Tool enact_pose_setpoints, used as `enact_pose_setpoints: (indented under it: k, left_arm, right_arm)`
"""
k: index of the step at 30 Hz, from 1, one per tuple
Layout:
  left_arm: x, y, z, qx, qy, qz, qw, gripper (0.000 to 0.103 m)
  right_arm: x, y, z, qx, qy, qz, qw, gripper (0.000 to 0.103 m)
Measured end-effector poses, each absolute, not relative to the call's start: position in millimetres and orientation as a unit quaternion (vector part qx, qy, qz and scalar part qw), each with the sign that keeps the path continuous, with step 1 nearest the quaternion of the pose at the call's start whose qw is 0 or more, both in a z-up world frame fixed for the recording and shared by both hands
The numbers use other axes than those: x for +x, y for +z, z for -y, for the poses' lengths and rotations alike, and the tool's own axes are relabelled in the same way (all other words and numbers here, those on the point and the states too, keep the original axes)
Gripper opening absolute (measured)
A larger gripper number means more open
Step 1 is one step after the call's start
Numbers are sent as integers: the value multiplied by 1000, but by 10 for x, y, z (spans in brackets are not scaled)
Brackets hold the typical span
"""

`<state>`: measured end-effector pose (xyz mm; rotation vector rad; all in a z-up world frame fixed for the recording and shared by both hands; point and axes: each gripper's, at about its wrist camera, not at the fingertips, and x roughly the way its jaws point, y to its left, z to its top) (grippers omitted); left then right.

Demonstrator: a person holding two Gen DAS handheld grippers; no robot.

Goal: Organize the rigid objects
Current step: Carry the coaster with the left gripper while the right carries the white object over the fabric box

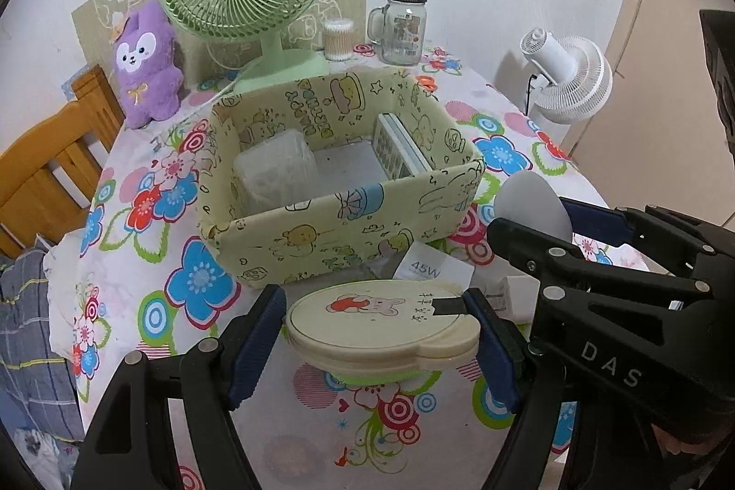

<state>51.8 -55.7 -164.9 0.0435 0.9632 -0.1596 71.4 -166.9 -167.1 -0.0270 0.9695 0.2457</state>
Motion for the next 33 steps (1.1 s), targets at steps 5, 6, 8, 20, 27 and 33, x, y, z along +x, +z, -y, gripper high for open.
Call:
enact_pose_setpoints:
  k: [5, 6, 8, 20, 27, 33]
  left_arm:
    - [504, -1605, 567, 13, -61, -462, 885, 79]
    - [498, -1582, 569, 9, -58, -460, 886, 79]
    - [489, -1529, 577, 5, -50, -457, 888, 79]
    - [557, -1277, 685, 1, -27, -447, 894, 79]
    - [613, -1168, 705, 1, -18, -449, 893, 79]
    - [660, -1064, 672, -3, -16, -448, 894, 79]
  right_arm:
    - [727, -1625, 1667, -18, 132, -463, 876, 53]
    - [737, -1599, 1676, -15, 136, -463, 876, 53]
    - [746, -1556, 1680, -16, 141, -459, 877, 53]
    - [843, -1285, 1750, -26, 156, -439, 884, 53]
    - [905, -1186, 1783, -19, 151, -439, 885, 53]
    - [941, -1051, 1746, -31, 150, -427, 891, 53]
